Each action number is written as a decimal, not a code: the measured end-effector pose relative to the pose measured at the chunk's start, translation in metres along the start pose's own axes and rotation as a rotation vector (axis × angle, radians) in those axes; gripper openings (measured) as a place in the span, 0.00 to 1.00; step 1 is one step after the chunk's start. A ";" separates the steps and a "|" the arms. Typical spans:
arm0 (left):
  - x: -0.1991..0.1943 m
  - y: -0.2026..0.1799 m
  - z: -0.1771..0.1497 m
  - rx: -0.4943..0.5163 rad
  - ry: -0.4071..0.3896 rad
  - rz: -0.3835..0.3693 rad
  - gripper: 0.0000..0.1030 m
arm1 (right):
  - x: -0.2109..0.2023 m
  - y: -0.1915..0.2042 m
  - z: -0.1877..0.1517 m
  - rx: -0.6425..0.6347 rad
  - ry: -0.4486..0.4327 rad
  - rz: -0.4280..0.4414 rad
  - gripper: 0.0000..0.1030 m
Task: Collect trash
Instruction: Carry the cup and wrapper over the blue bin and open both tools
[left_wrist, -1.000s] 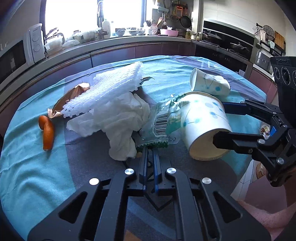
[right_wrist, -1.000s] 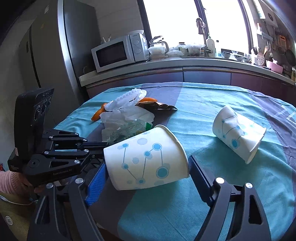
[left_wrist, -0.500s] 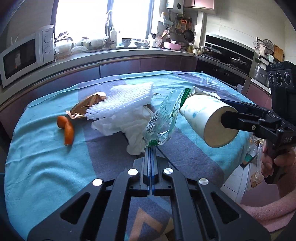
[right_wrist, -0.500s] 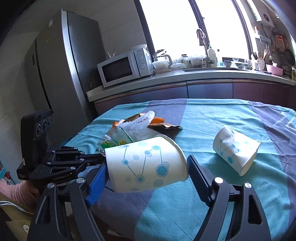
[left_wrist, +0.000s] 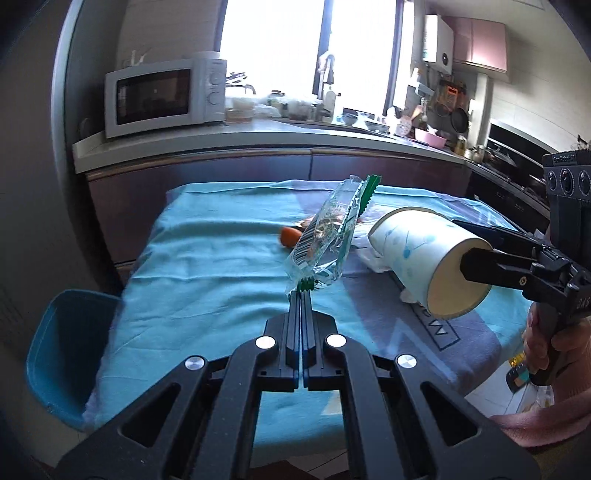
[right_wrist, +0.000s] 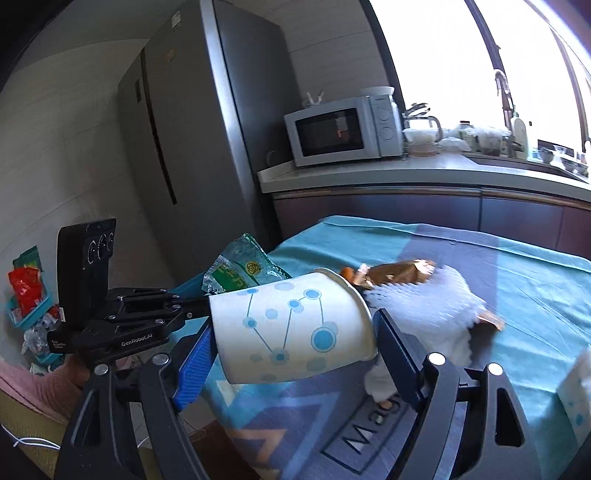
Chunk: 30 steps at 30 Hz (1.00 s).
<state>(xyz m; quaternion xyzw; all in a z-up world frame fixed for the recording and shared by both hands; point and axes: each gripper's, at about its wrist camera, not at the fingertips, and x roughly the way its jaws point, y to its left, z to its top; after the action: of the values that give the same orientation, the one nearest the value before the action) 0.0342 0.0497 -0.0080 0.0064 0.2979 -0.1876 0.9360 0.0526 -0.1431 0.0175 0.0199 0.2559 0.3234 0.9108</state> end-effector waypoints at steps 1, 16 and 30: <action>-0.006 0.011 -0.001 -0.019 -0.005 0.027 0.01 | 0.011 0.007 0.005 -0.017 0.011 0.017 0.77; -0.060 0.176 -0.035 -0.260 -0.012 0.362 0.01 | 0.145 0.106 0.056 -0.199 0.123 0.231 0.77; -0.027 0.255 -0.065 -0.359 0.101 0.461 0.01 | 0.248 0.158 0.061 -0.275 0.276 0.251 0.77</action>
<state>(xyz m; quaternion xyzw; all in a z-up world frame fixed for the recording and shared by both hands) 0.0684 0.3037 -0.0714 -0.0824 0.3633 0.0863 0.9240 0.1540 0.1379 -0.0101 -0.1172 0.3272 0.4656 0.8139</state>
